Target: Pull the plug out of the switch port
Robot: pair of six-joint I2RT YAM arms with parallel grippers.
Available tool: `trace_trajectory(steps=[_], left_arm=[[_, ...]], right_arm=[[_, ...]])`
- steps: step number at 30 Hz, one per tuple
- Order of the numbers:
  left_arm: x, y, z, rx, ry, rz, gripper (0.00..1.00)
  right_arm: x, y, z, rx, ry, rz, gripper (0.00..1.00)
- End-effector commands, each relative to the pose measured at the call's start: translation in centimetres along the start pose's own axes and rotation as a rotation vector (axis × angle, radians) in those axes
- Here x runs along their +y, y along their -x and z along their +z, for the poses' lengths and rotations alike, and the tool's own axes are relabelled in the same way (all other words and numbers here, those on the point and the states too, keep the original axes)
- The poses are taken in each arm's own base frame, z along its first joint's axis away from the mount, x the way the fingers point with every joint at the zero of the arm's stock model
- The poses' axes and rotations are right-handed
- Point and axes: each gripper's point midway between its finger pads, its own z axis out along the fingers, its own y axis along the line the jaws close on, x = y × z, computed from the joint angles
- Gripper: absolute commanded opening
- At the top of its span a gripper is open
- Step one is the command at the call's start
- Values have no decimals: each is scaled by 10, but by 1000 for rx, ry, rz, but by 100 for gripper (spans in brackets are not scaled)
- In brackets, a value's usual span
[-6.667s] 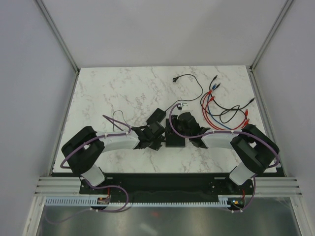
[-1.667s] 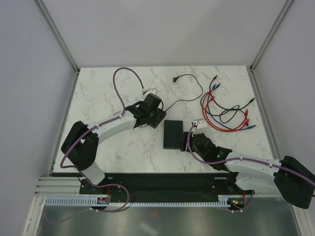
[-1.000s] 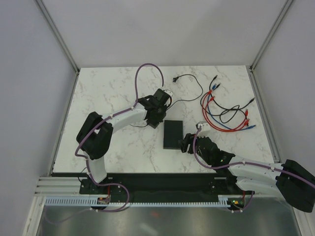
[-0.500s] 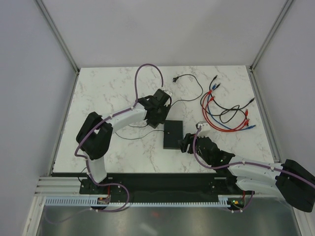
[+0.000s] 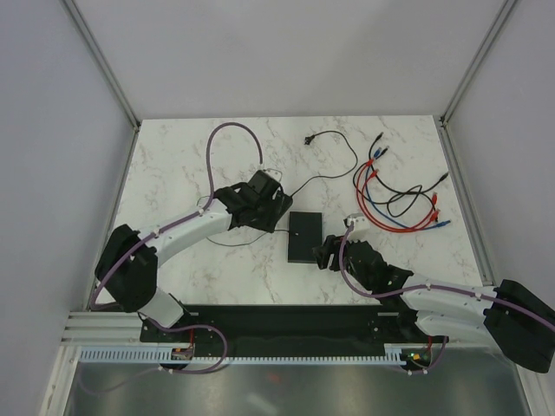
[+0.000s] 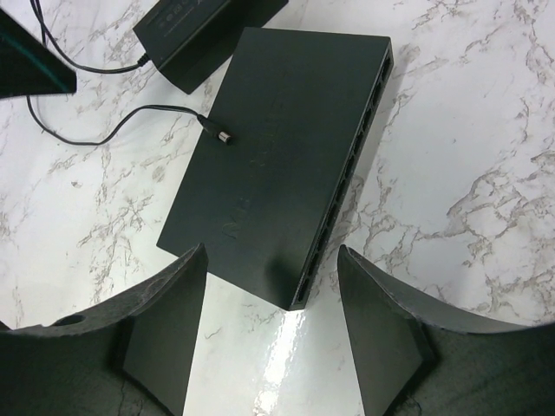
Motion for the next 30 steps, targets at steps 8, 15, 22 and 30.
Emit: trace_trajectory(steps=[8, 15, 22, 30], left_arm=[[-30, -49, 22, 128, 0, 83, 65], [-17, -49, 44, 113, 123, 102, 65], [-17, -39, 43, 62, 139, 130, 61], [-14, -35, 57, 78, 168, 190, 52]], right_arm=[[10, 14, -2, -49, 41, 25, 70], [8, 13, -4, -53, 44, 27, 70], [9, 13, -3, -52, 45, 28, 70], [9, 12, -3, -49, 45, 25, 70]])
